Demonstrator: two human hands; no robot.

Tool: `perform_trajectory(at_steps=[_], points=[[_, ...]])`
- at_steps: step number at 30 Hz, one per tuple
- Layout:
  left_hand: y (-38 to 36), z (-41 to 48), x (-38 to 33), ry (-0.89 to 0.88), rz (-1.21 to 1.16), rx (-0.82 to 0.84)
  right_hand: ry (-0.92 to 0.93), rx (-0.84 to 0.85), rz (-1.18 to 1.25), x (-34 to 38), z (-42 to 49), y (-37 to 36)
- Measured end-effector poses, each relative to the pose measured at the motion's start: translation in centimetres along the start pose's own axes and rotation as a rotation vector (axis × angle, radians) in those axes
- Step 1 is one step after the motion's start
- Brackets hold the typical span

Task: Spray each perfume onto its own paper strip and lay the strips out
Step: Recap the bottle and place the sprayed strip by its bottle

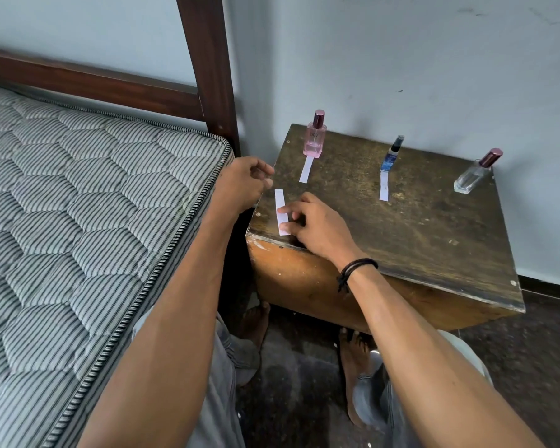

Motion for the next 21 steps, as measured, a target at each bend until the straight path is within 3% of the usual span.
perform_trajectory(at_steps=[4, 11, 21], points=[[-1.5, 0.4, 0.7, 0.081, 0.127, 0.179, -0.039, -0.020, 0.014, -0.4, 0.1, 0.1], [-2.5, 0.3, 1.1, 0.141, 0.236, 0.266, -0.078, -0.072, 0.033, -0.8, 0.3, 0.1], [-2.8, 0.6, 0.9, 0.161, 0.253, 0.215, -0.006, -0.106, 0.103, -0.9, 0.0, 0.6]])
Point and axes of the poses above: each hand's wrist, its own z-axis towards the middle knuckle, its own y-axis out of the back of the hand, x = y × z, the point moved 9 cm from there along z, towards the middle knuckle, and after that the axes turned 13 degrees about x, right-handed, at the moved point
